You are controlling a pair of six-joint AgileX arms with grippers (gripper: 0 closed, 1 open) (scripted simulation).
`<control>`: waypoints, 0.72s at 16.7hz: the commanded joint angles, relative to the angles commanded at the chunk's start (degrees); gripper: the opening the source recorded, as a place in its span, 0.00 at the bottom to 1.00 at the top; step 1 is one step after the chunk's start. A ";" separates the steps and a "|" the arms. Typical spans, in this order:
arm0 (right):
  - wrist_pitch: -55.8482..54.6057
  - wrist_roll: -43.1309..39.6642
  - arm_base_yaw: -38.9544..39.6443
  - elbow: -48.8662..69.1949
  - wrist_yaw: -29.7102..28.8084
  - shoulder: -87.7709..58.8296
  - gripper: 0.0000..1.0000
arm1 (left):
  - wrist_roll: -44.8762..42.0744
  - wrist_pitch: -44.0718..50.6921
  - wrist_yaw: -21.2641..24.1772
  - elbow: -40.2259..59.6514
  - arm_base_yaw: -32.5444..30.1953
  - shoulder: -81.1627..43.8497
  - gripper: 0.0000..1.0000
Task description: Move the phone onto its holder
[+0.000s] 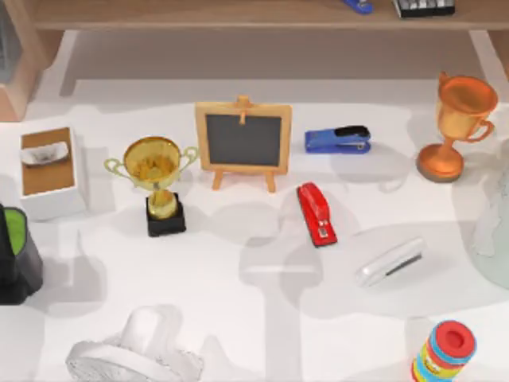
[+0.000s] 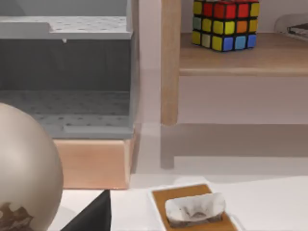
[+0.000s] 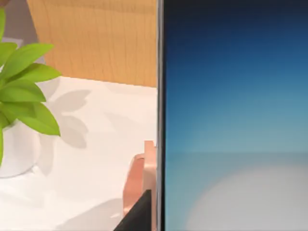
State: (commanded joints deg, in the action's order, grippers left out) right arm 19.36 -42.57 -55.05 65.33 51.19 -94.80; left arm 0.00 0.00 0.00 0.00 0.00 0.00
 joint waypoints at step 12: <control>-6.67 2.11 4.19 -0.43 1.07 -5.98 0.23 | 0.00 0.00 0.00 0.00 0.00 0.00 1.00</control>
State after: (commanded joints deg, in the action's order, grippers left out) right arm 12.68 -40.46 -50.86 64.90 52.26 -100.78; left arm 0.00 0.00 0.00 0.00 0.00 0.00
